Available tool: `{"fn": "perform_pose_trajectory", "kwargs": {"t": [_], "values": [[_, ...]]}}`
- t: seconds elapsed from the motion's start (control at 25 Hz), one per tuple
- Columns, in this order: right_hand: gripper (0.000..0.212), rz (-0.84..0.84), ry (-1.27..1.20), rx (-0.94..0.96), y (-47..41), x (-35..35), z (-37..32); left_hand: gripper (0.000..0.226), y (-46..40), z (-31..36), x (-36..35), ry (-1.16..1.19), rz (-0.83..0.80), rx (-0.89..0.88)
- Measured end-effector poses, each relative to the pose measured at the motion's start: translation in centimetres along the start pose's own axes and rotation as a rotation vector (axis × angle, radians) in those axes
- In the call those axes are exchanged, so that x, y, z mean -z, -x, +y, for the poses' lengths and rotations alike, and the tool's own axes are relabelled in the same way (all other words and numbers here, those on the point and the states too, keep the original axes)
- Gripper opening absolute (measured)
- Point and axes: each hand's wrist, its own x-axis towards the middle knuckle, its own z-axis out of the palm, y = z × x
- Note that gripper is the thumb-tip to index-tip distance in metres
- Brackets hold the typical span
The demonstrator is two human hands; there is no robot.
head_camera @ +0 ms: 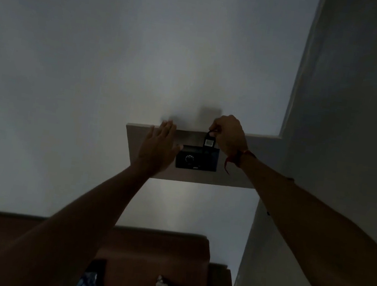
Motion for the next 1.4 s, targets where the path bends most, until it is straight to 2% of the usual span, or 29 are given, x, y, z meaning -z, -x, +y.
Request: {"fn": "perform_pose_trajectory", "kwargs": {"t": [0.24,0.4,0.52,0.76,0.84,0.92,1.0,1.12,1.24,1.4], "values": [[0.008,-0.015,0.113,0.074,-1.0,-2.2,1.6,0.074,-0.9,-0.6,-2.1,-0.033,0.037,-0.008],[0.008,-0.086,0.186,0.1,-0.7,-4.1,2.4,0.075,-1.0,-1.2,-3.7,-0.026,0.032,0.006],[0.011,-0.066,0.198,0.11,-0.8,-5.4,2.7,0.078,-0.8,-1.3,-4.6,-0.014,0.037,0.016],[0.023,-0.091,0.251,0.206,-0.3,-6.3,2.5,0.076,-0.6,-0.9,-4.9,0.042,0.044,0.034],[0.036,-0.096,0.241,0.22,0.6,-6.0,2.9,0.075,-0.6,-0.8,-4.7,0.05,0.043,0.031],[0.055,-0.036,0.081,0.078,2.4,-6.2,3.4,0.074,-0.6,-0.7,-4.5,0.059,0.043,0.03],[0.06,0.085,-0.145,-0.159,4.6,-6.6,3.8,0.074,-0.8,-0.7,-4.5,0.063,0.034,0.031],[0.039,0.113,-0.279,-0.383,5.6,-7.1,4.1,0.074,-1.0,-0.6,-4.6,0.056,0.019,0.037],[0.026,0.135,-0.237,-0.436,4.7,-7.4,3.3,0.074,-1.2,-0.5,-4.4,0.072,0.018,0.044],[0.02,0.22,-0.266,-0.516,3.6,-7.7,2.7,0.071,-1.4,-0.5,-4.0,0.069,0.004,0.05]]}}
